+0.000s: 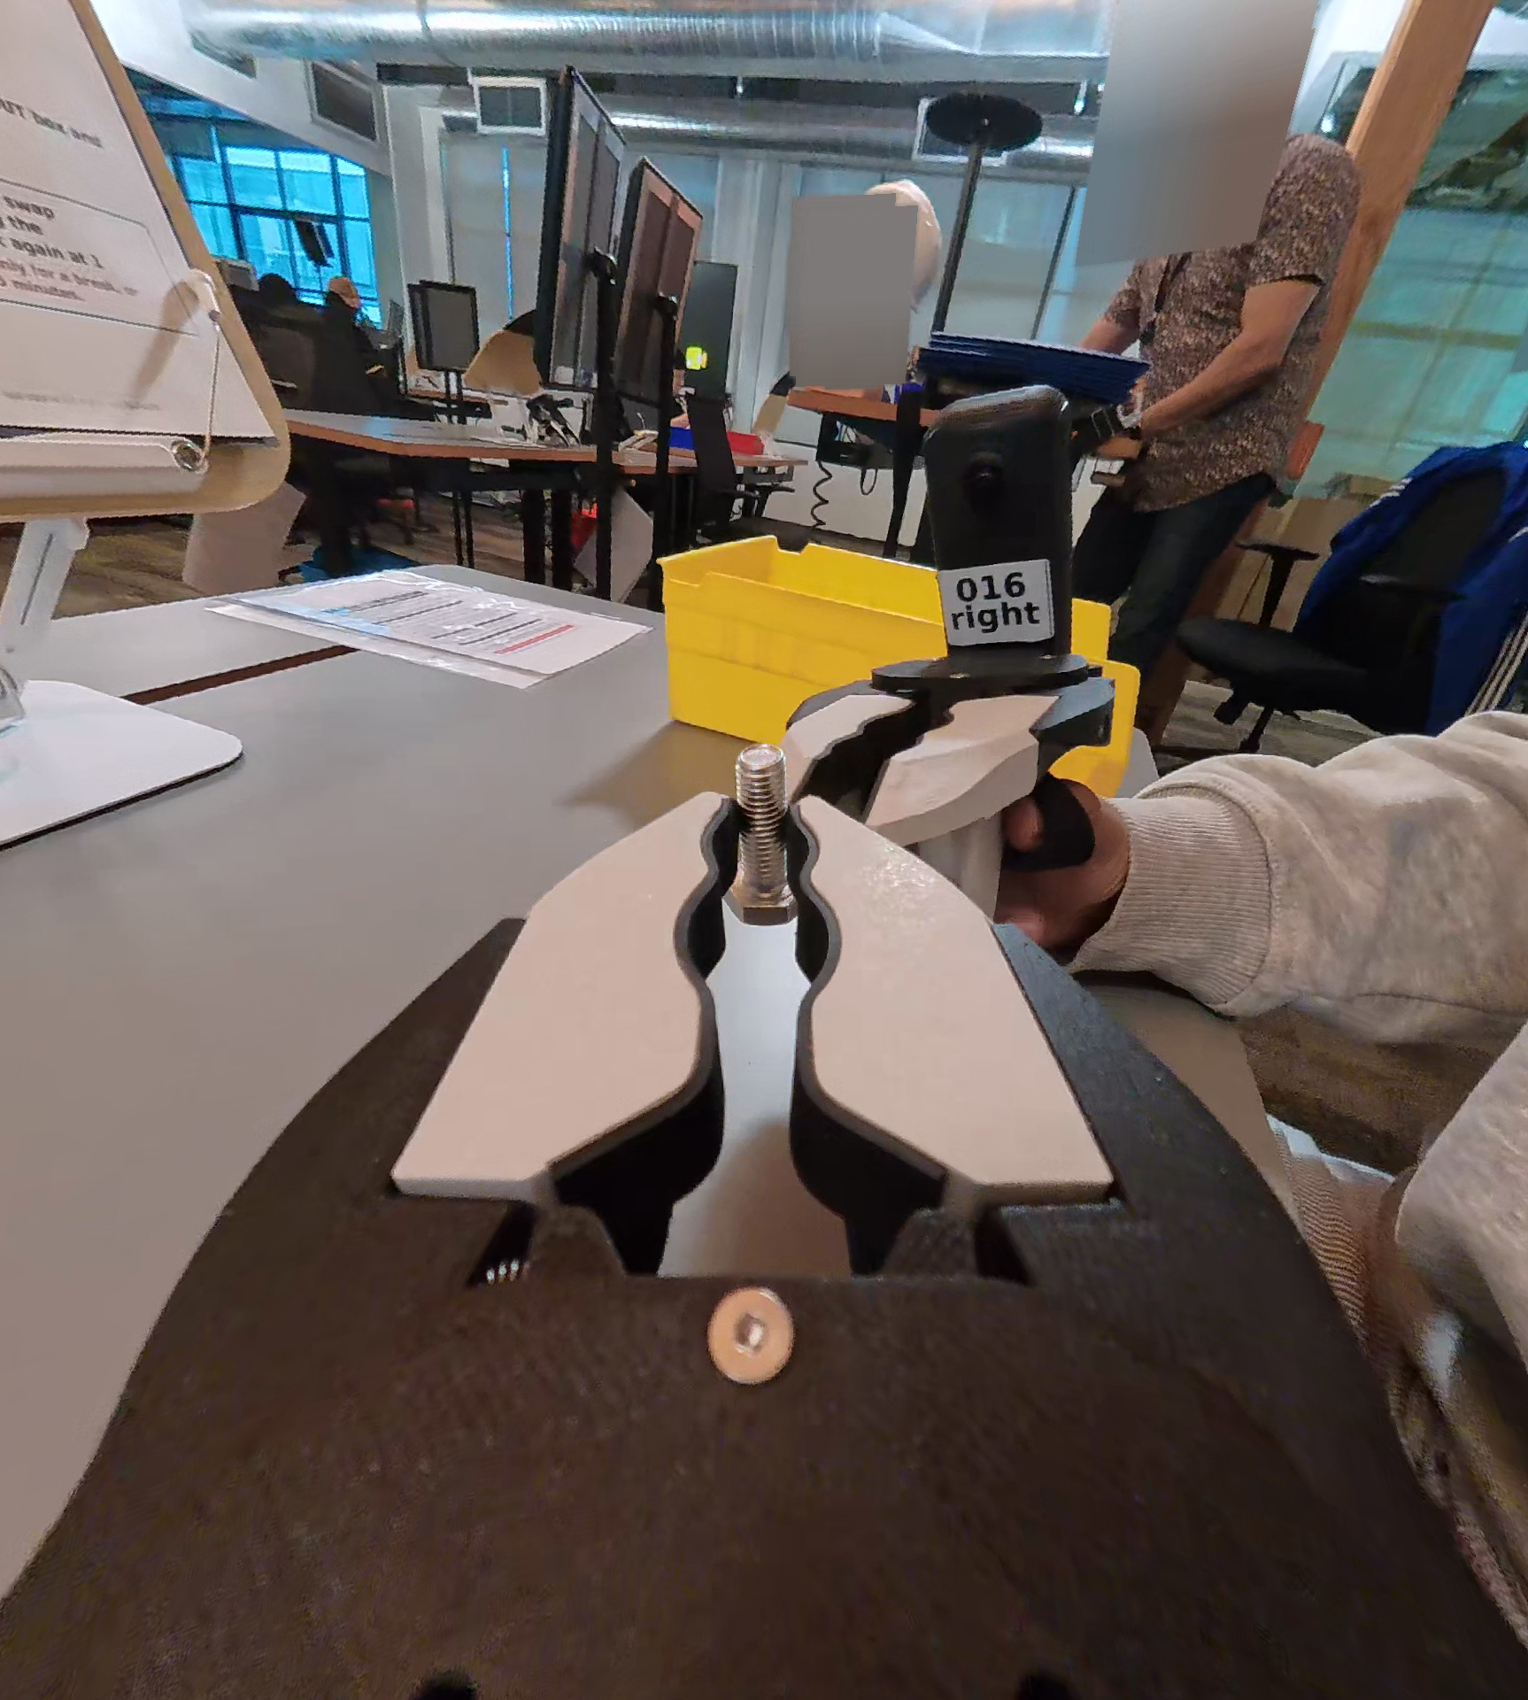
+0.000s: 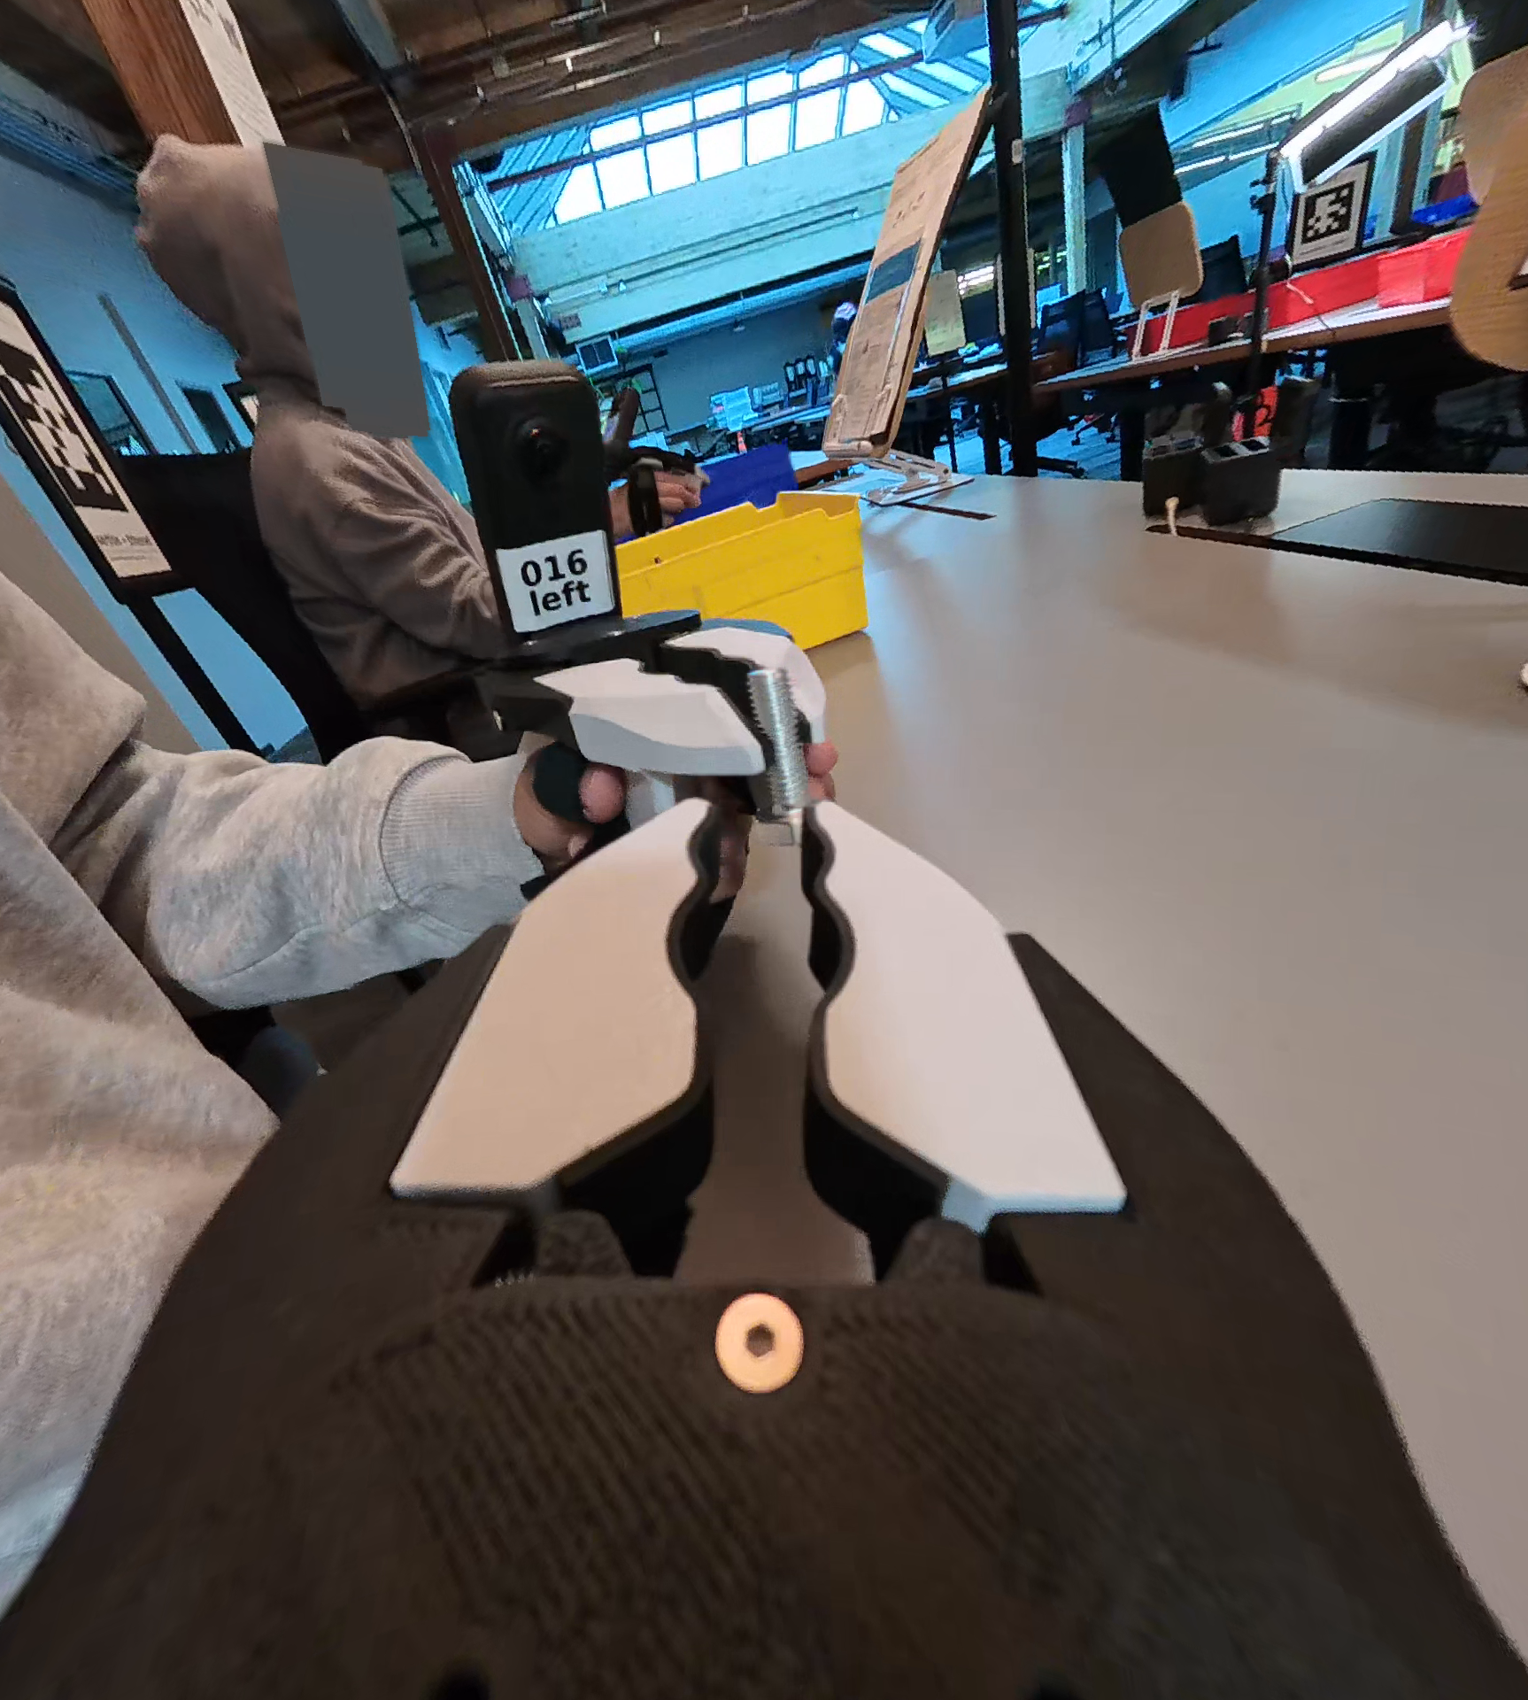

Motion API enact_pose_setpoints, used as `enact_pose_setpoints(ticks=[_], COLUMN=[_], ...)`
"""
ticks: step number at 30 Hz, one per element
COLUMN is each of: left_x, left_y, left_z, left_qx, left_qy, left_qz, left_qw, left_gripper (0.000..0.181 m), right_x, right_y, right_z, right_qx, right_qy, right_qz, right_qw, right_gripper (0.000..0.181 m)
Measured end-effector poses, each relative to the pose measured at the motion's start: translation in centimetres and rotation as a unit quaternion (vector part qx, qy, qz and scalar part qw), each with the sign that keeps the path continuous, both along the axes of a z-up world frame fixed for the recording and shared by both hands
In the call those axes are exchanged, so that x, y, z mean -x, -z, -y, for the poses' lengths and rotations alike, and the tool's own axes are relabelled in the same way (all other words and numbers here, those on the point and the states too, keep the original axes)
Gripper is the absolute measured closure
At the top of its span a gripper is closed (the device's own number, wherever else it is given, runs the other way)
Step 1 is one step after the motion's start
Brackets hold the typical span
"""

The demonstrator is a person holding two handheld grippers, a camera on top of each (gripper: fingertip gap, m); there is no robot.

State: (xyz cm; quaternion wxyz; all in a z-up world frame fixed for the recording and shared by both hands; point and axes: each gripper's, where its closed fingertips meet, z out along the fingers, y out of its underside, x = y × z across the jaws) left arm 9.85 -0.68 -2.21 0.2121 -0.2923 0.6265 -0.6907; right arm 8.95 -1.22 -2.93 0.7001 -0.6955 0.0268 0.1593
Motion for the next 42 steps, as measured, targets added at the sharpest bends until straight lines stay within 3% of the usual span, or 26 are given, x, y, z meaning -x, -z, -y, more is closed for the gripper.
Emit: enact_pose_setpoints(ticks=[4, 11, 19, 27, 42], left_x=[0.3, 0.9, 0.9, 0.8, 1.6], left_y=[-0.2, -0.1, -0.2, 0.1, 0.7], left_z=[0.1, 0.5, 0.5, 0.9, 1.8], left_qx=[0.013, 0.006, 0.012, 0.007, 0.023], left_qy=[0.017, 0.041, 0.041, 0.037, 0.091], left_qz=[-0.008, -0.015, -0.008, -0.012, -0.043], left_qw=[1.0, 0.999, 0.999, 0.999, 0.995], left_gripper=[0.172, 0.172, 0.171, 0.145, 0.154], right_x=[0.0, 0.9, 0.7, -0.3, 0.4], right_y=[0.2, 1.2, 1.1, 0.5, -0.3], right_z=[-0.2, -0.9, -0.8, -0.3, 0.3], right_qx=[0.01, 0.047, 0.045, 0.019, -0.012], right_qy=[0.008, 0.021, 0.024, 0.04, 0.004], right_qz=[0.008, 0.064, 0.057, 0.027, 0.022], right_qw=[1.0, 0.997, 0.997, 0.999, 1.0], right_gripper=[0.158, 0.164, 0.164, 0.164, 0.164])
